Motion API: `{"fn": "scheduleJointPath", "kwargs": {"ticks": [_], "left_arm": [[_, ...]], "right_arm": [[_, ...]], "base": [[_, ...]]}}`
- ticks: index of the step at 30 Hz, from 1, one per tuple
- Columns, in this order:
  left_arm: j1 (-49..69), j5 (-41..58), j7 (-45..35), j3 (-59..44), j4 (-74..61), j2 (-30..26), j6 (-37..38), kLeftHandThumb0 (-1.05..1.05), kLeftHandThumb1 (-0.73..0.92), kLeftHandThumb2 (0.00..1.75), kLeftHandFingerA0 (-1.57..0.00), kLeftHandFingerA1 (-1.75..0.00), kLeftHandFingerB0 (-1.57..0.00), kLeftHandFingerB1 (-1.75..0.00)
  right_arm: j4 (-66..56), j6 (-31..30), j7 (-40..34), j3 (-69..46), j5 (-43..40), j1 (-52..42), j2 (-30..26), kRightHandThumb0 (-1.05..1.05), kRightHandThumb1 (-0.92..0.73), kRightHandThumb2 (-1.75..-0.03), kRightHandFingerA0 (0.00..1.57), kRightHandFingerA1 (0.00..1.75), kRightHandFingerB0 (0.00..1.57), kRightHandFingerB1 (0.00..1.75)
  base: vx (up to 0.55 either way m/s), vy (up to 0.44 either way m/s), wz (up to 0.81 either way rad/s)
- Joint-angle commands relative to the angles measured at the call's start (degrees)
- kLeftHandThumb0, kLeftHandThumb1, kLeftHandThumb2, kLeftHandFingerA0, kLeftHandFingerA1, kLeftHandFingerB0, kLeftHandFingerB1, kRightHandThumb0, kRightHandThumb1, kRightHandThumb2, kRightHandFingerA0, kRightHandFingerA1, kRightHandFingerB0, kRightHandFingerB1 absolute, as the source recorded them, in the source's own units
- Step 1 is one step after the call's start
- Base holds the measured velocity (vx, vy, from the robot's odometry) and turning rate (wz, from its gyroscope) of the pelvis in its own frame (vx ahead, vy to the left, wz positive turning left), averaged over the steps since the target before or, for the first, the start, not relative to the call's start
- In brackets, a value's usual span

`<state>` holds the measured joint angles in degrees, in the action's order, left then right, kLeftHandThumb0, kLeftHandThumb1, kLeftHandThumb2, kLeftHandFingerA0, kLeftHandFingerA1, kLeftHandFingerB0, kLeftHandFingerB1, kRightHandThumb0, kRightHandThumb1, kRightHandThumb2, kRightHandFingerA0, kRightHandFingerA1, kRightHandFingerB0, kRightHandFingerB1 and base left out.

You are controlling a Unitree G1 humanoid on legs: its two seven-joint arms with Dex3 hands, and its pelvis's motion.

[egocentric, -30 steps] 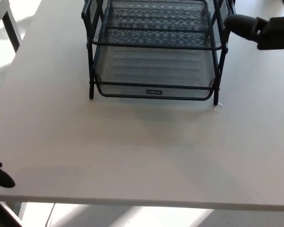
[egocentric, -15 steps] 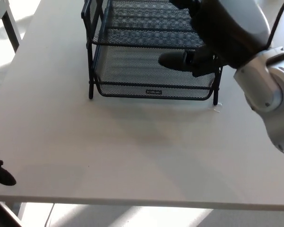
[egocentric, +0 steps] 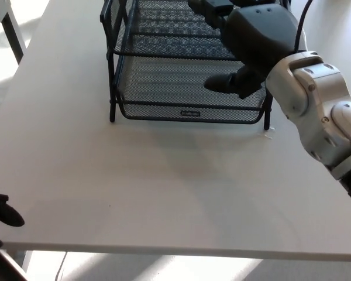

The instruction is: The robot uses its right hand to grab the drawer kept on the middle of the desk and pull it out towards the robot

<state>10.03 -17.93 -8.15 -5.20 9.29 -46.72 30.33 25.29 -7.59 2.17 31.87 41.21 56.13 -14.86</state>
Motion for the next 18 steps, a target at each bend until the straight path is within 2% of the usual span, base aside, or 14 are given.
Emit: {"fn": "scheduleJointPath", "kwargs": {"ticks": [1,2,6,7,13,14,15,16,17,18], "left_arm": [[-0.03,-0.77,-1.08,-0.01,0.1,0.03,0.34,-0.29,0.55,0.57,-0.81,-0.87,-0.81,-0.56],[-0.15,-0.77,-1.08,0.09,0.25,0.09,0.46,-0.29,0.56,0.57,-0.8,-0.88,-0.81,-0.56],[-0.19,-1.0,-1.79,0.26,-0.46,-0.19,-0.66,-0.29,0.57,0.57,-0.78,-0.84,-0.81,-0.55],[-0.33,-1.07,-1.83,0.27,-0.59,-0.24,-0.63,-0.3,0.57,0.57,-0.78,-0.84,-0.8,-0.55],[-1.76,-1.31,-2.19,0.13,-0.16,-0.84,-0.72,-0.31,0.58,0.57,-0.77,-0.83,-0.8,-0.55],[-1.82,-1.28,-2.14,0.11,-0.05,-0.84,-0.53,-0.3,0.57,0.58,-0.78,-0.83,-0.8,-0.55],[-1.98,-1.39,-2.04,0.21,0.05,-0.86,-0.02,-0.29,0.57,0.57,-0.78,-0.84,-0.81,-0.56],[-2.01,-1.4,-2.04,0.21,0.07,-0.85,0.04,-0.29,0.57,0.57,-0.78,-0.84,-0.81,-0.56],[-2.13,-1.46,-1.84,0.24,0.3,-0.84,0.55,-0.29,0.56,0.57,-0.79,-0.9,-0.81,-0.59],[-2.29,-1.48,-1.73,0.31,0.66,-0.9,1.26,-0.29,0.56,0.57,-0.78,-0.89,-0.81,-0.59]], "right_arm": [[9.62,-0.5,-5.24,0.8,3.93,4.65,2.37,-0.78,-0.47,-0.85,0.0,0.09,0.08,0.22],[13.3,-0.83,-6.92,1.68,5.12,5.81,2.93,-0.83,-0.49,-0.84,0.0,0.06,0.07,0.14],[21.56,-1.17,-11.71,3.4,6.92,8.79,4.34,-0.84,-0.48,-0.83,0.0,0.07,0.05,0.15],[22.9,-0.97,-12.79,3.78,7.31,9.29,4.43,-0.79,-0.46,-0.84,0.0,0.15,0.06,0.2],[31.93,0.1,-17.48,6.56,8.92,12.96,5.63,-0.72,-0.41,-0.83,0.0,0.24,0.0,0.23],[33.01,0.21,-17.63,6.92,8.94,13.36,5.85,-0.73,-0.37,-0.75,0.0,0.22,0.0,0.22],[34.47,0.05,-17.89,8.01,9.67,13.67,5.88,-0.78,-0.45,-0.83,0.0,0.19,0.0,0.15],[35.0,0.12,-18.15,8.2,9.65,13.86,5.97,-0.78,-0.45,-0.83,0.0,0.19,0.0,0.15],[36.05,-0.26,-19.66,8.77,10.09,13.79,6.32,-0.64,-0.44,-0.54,0.16,0.49,0.04,0.35],[37.51,-0.5,-24.6,9.49,10.86,13.04,6.78,-0.62,-0.42,-0.53,0.32,0.51,0.16,0.39]], "base": [[0.0,0.0,0.0],[0.0,0.0,0.0],[0.0,0.0,0.0],[0.0,0.0,0.0],[0.0,0.0,0.0],[0.0,0.0,0.0],[0.0,0.0,0.0],[0.0,0.0,0.0],[0.0,0.0,0.0],[0.0,0.0,0.0]]}}
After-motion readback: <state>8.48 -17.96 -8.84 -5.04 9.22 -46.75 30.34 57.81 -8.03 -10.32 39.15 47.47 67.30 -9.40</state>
